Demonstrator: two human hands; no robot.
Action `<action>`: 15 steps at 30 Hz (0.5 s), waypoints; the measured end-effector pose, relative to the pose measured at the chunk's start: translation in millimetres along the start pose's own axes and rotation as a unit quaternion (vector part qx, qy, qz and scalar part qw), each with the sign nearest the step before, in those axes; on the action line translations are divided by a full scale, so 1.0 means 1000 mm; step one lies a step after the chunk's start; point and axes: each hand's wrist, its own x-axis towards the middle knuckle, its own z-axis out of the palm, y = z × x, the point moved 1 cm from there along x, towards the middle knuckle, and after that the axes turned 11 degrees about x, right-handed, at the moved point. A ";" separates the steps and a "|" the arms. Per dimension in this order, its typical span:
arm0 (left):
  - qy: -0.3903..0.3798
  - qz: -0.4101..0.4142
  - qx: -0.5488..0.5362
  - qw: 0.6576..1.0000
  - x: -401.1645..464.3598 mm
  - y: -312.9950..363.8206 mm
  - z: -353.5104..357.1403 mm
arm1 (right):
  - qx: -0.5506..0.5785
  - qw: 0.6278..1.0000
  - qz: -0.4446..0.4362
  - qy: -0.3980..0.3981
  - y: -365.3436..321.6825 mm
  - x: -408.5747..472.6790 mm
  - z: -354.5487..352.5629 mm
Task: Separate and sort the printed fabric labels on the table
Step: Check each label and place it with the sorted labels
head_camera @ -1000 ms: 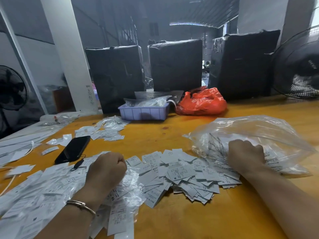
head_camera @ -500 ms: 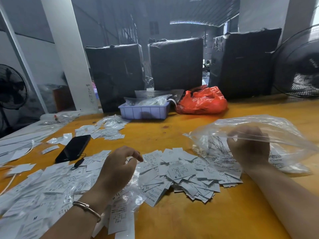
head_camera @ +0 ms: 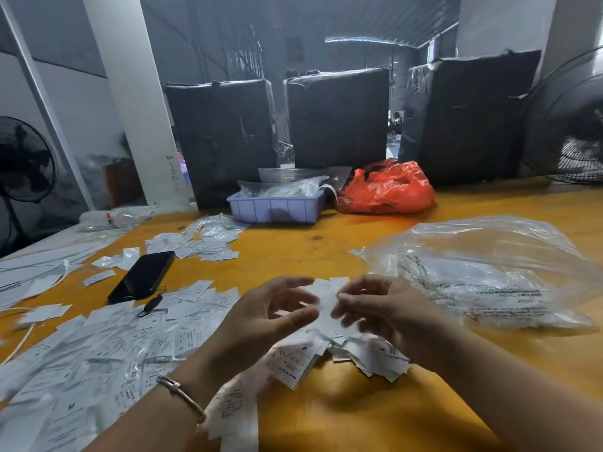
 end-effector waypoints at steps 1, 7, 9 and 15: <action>-0.006 -0.006 -0.022 1.000 0.000 0.001 0.002 | 0.002 1.000 -0.002 -0.007 0.001 0.000 0.002; 0.005 -0.007 -0.074 0.997 0.000 0.003 0.004 | -0.004 1.000 0.005 -0.026 0.002 -0.002 0.004; 0.019 -0.008 -0.071 0.997 0.000 0.001 0.003 | -0.013 0.999 0.006 -0.031 0.000 -0.003 0.004; 0.038 -0.012 -0.050 0.998 0.000 -0.004 -0.002 | -0.091 0.993 -0.052 0.048 -0.008 -0.002 -0.010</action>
